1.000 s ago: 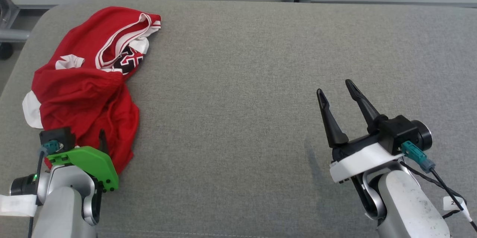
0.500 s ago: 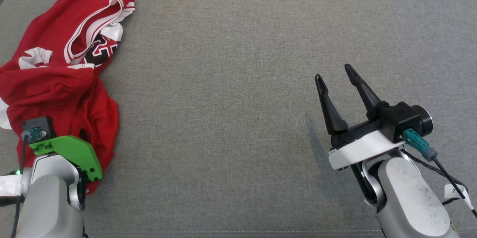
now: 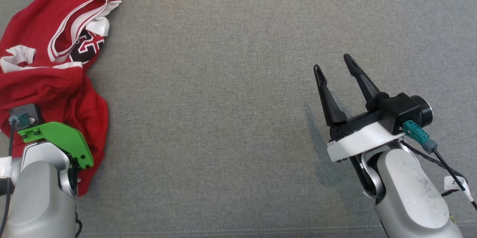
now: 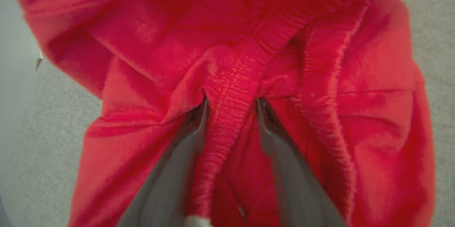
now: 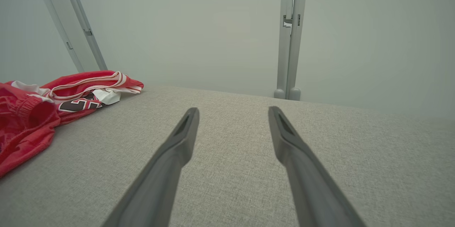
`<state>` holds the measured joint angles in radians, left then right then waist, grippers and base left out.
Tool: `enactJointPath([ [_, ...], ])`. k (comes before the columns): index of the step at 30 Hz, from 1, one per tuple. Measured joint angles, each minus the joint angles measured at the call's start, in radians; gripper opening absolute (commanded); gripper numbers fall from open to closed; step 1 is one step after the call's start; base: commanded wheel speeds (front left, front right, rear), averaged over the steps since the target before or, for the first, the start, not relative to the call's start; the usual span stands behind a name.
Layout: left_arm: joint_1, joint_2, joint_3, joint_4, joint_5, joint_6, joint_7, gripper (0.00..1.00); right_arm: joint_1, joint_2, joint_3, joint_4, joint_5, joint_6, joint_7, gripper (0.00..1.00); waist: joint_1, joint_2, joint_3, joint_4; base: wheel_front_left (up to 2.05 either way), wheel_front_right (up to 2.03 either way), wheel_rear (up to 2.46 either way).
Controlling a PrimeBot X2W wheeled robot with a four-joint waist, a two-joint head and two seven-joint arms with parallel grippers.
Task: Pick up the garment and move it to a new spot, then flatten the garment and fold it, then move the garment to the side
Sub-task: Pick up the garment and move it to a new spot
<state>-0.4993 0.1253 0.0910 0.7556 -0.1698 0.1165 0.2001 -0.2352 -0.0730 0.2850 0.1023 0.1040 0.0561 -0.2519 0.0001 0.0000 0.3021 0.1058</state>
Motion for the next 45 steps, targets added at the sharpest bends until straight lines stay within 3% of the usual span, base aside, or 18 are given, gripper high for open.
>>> enactJointPath([
  [13,-0.002,-0.025,0.002,0.007,-0.012,-0.003,-0.124,0.00,-0.003,0.002,-0.031,0.014,0.002,-0.002,0.000,1.00,-0.0001,0.0000,-0.043,0.014,0.00,0.00,0.00],
  [29,0.015,-0.070,-0.051,-0.197,-0.051,-0.126,-0.328,0.00,0.055,0.011,-0.038,0.044,0.020,-0.007,0.000,1.00,-0.0001,0.0000,-0.178,0.022,0.00,0.00,0.00],
  [45,0.041,-0.078,-0.212,-0.329,0.026,-0.169,-0.318,0.00,0.106,0.015,-0.024,0.046,0.022,-0.024,0.000,1.00,-0.0001,0.0000,-0.252,-0.117,0.00,0.00,0.00],
])
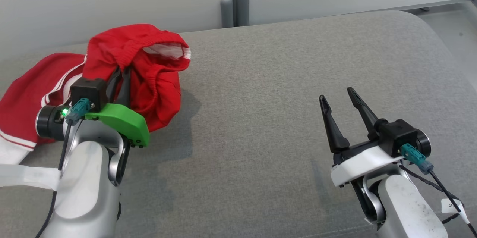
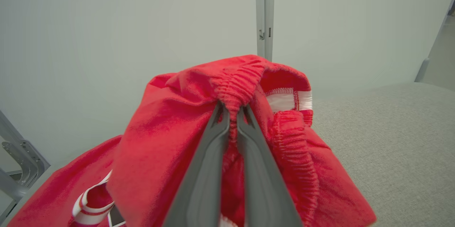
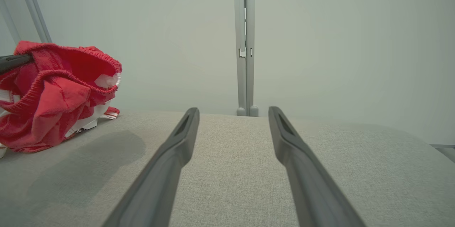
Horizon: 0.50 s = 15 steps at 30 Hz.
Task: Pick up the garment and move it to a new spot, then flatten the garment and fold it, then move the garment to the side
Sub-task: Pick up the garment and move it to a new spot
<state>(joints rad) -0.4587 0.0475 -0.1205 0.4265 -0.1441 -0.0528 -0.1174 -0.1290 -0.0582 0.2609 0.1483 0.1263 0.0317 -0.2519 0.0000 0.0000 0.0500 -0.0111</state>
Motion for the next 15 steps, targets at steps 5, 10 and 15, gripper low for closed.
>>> enactJointPath([
  [5,0.001,-0.006,-0.045,0.019,0.010,0.000,0.055,0.00,0.016,0.001,0.000,-0.012,0.000,-0.008,0.000,1.00,0.0000,0.0000,-0.001,-0.066,0.00,0.00,0.00],
  [10,0.002,-0.013,-0.057,0.064,0.005,0.009,0.106,0.00,0.017,0.001,0.001,-0.026,0.000,-0.016,0.000,1.00,0.0000,0.0000,0.009,-0.134,0.00,0.00,0.00],
  [15,0.002,-0.016,-0.077,0.088,-0.004,0.027,0.128,0.00,0.017,0.002,0.012,-0.030,0.000,-0.015,0.000,1.00,0.0000,0.0000,0.029,-0.202,0.00,0.00,0.00],
])
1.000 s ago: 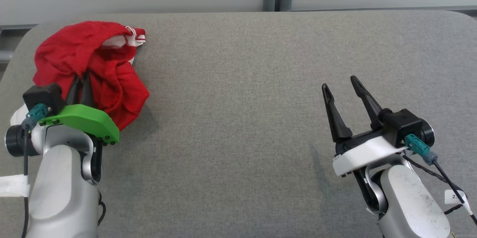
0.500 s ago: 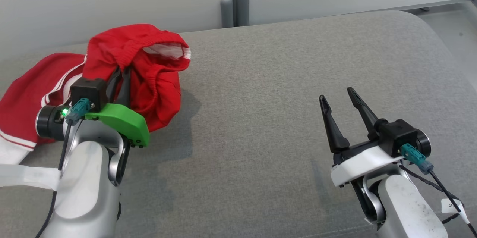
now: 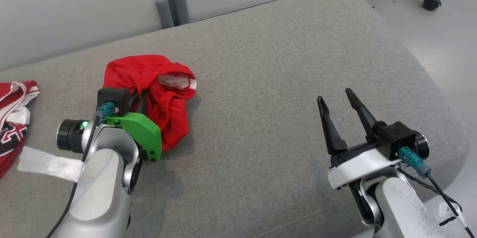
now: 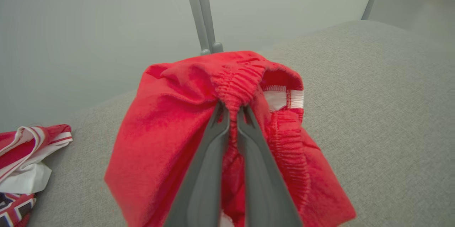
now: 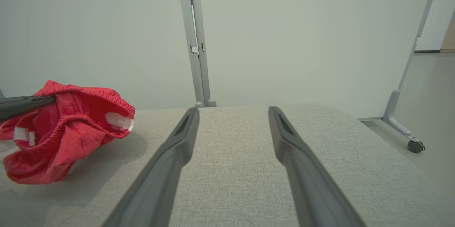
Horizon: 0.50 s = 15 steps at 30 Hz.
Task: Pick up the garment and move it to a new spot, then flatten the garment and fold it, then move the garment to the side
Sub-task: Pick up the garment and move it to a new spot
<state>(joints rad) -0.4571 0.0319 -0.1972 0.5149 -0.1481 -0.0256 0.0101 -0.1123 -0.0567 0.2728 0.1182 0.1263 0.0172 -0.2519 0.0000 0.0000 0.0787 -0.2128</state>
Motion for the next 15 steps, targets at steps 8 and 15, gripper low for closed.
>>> enactJointPath([
  [8,-0.018,-0.001,-0.038,0.048,-0.002,0.054,0.031,0.00,-0.009,0.001,0.054,0.000,0.007,0.021,0.000,1.00,0.0000,0.0000,0.041,-0.110,0.00,0.00,0.00],
  [15,-0.021,-0.002,-0.174,0.063,-0.131,0.057,0.042,1.00,-0.028,0.001,0.070,0.001,0.049,0.026,0.000,1.00,0.0000,0.0000,0.089,-0.194,0.00,0.00,0.00],
])
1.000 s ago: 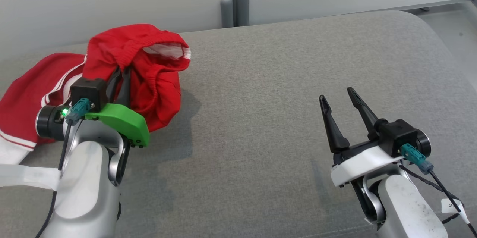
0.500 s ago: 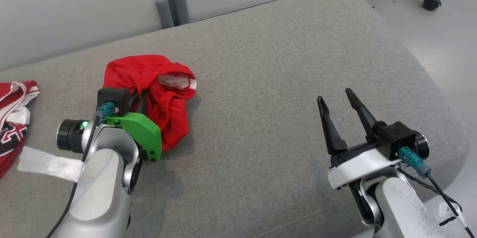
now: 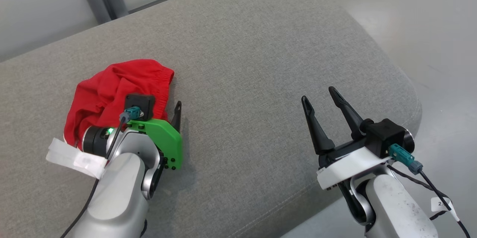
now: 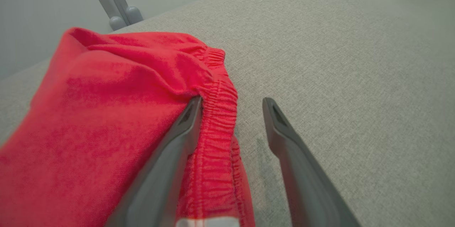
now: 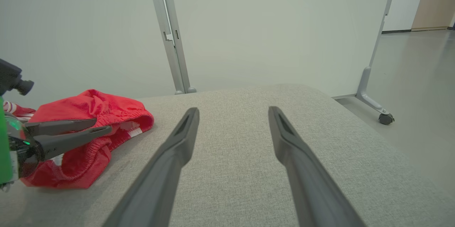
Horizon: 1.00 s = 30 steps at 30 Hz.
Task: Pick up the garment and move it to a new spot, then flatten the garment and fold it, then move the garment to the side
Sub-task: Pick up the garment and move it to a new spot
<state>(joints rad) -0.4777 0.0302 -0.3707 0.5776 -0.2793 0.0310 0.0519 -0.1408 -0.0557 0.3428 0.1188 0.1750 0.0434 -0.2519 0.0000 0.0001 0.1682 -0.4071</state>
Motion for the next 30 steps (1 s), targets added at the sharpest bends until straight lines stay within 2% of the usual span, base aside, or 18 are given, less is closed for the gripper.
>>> enactJointPath([
  [8,-0.007,0.003,-0.109,-0.013,-0.151,-0.002,-0.006,1.00,-0.016,0.001,0.002,0.001,0.012,-0.005,0.000,1.00,0.0000,0.0000,0.031,-0.036,0.00,0.00,0.00],
  [11,-0.011,0.003,-0.166,-0.039,-0.177,-0.006,-0.011,1.00,-0.016,0.002,-0.014,0.000,0.013,-0.025,0.000,1.00,0.0000,0.0000,0.034,-0.033,0.00,0.00,0.00],
  [24,-0.082,0.004,-0.288,-0.131,-0.182,-0.004,-0.099,1.00,-0.016,0.004,-0.064,0.003,0.006,-0.037,0.000,1.00,0.0000,0.0000,0.019,0.048,0.00,0.00,0.00],
  [30,-0.084,0.004,-0.291,-0.106,-0.148,0.026,-0.141,1.00,-0.016,0.002,-0.078,0.011,-0.003,-0.037,0.000,1.00,0.0000,0.0000,-0.006,0.108,0.00,0.00,0.00],
])
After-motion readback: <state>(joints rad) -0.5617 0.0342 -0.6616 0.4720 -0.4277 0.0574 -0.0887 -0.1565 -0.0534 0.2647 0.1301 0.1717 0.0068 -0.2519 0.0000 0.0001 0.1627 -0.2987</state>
